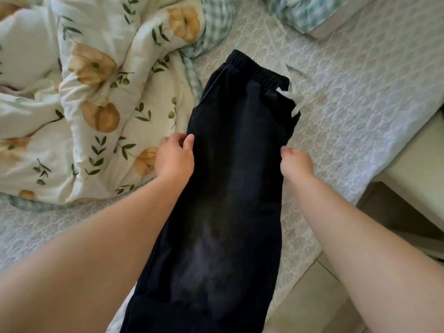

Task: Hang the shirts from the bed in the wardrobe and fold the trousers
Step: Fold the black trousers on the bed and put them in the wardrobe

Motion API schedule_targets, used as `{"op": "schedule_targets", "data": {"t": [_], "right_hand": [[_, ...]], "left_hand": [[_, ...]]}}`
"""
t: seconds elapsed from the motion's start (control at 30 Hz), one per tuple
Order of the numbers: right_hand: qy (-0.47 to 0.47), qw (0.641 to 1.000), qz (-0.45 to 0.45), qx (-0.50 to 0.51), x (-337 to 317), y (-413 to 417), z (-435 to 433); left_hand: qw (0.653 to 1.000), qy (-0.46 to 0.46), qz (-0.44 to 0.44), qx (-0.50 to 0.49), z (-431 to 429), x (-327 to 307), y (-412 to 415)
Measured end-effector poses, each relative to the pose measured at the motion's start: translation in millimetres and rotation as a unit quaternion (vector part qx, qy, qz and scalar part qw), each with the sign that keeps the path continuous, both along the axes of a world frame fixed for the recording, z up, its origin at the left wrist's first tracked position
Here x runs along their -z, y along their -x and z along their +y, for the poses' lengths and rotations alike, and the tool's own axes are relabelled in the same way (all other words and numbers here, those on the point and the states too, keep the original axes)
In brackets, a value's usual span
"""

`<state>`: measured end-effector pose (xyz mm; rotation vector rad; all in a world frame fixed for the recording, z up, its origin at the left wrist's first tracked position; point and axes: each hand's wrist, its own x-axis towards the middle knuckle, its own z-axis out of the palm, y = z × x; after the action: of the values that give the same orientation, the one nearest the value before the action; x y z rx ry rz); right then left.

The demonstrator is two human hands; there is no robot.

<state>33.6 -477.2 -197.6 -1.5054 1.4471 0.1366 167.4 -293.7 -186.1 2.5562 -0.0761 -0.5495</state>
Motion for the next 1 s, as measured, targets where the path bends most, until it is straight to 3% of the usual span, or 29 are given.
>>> {"op": "schedule_targets", "data": {"t": [0.13,0.27,0.43,0.5,0.67,0.77,0.9,1.0], "right_hand": [[0.000,0.996,0.013,0.084,5,-24,-28],[-0.024,0.997,0.022,0.068,5,-43,-45],[0.163,0.984,-0.063,0.041,-7,-44,-81],[0.183,0.979,-0.078,0.043,-8,-44,-96],[0.097,0.995,-0.024,-0.012,9,-30,-102],[0.117,0.992,-0.016,-0.052,11,-25,-104],[0.138,0.985,-0.026,-0.100,4,-31,-109],[0.211,0.961,-0.038,-0.173,-7,-37,-113]], "left_hand": [[0.998,-0.003,0.063,-0.018,-27,1,-22],[0.992,0.038,0.120,-0.023,-35,1,-38],[0.998,0.034,0.049,-0.025,-35,-3,-39],[0.999,0.014,0.030,-0.020,-35,-1,-38],[0.999,0.034,0.042,0.009,-51,-1,-43],[0.997,0.011,0.032,0.064,-74,-4,-51],[0.997,0.038,0.050,0.043,-107,-17,-59],[0.986,0.046,0.081,0.138,-128,-25,-36]]}}
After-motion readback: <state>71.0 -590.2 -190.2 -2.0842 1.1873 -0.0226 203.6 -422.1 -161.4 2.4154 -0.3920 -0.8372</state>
